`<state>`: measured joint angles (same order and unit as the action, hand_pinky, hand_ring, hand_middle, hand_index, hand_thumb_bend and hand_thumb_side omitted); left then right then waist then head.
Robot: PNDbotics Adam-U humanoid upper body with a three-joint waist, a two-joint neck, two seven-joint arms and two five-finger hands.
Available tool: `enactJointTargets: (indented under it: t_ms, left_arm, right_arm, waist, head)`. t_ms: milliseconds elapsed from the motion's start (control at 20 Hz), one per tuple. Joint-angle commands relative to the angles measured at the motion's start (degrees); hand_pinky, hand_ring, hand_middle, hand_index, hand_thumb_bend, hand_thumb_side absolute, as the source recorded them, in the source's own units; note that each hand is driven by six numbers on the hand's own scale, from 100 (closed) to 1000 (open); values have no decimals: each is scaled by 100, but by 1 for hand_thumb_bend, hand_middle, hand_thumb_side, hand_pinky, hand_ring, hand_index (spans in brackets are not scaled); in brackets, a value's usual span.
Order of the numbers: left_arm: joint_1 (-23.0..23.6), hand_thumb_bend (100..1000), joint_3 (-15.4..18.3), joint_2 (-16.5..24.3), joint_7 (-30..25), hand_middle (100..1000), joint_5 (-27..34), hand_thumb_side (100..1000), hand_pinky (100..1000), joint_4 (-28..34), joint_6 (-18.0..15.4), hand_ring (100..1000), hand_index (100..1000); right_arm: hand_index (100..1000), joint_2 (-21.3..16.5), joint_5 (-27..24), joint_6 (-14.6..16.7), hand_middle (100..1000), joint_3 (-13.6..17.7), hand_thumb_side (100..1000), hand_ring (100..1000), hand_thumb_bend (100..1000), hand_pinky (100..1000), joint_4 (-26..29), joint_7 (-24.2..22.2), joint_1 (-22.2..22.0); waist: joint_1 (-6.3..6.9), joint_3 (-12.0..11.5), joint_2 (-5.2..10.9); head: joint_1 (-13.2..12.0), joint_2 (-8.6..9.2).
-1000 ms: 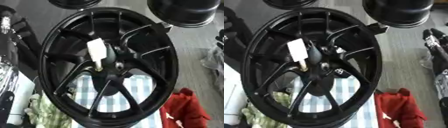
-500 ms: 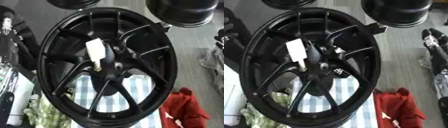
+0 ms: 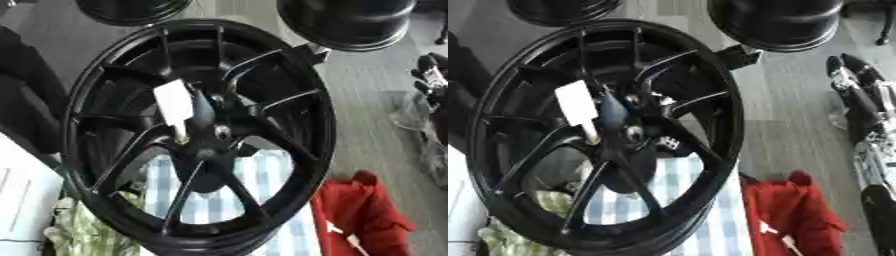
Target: Pull the pin out of the wheel hub.
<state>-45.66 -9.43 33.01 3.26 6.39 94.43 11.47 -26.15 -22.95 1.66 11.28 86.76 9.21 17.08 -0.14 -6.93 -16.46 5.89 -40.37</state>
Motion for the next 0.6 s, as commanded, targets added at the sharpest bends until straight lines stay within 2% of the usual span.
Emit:
enactJointTargets:
  t_ms: [50,300,500,600]
  left_arm:
    - [-400,163,-404,634,-275,776,-95,655,747,157,288,812,831]
    - [-938,231,-1152,1401,-747,785,-1,625,772,604,758,818,837]
    - [-1126,310,-1556,1983,-1127,797,110,611,803,1090,1137,829,841]
    - [-1196,341,-1727,2116,-1322,798,96,581,813,1284,1333,831,836]
  right_arm:
    - [826,-254,33,-14,885,57,382,849,344,954,52,17,9]
    - [826,-319,70,-24,884,54,384,849,343,953,35,19,-51]
    - [826,-349,89,-33,883,33,384,848,342,953,33,6,-54]
    - [826,-360,94,-38,883,26,384,848,342,953,33,2,-53]
  waist:
    - [38,-27,155]
    - [109,-71,179]
    - [162,-45,189]
    - [184,-36,194]
  head:
    - [69,-42]
    - [144,-72]
    - [125,-90]
    - [113,-97]
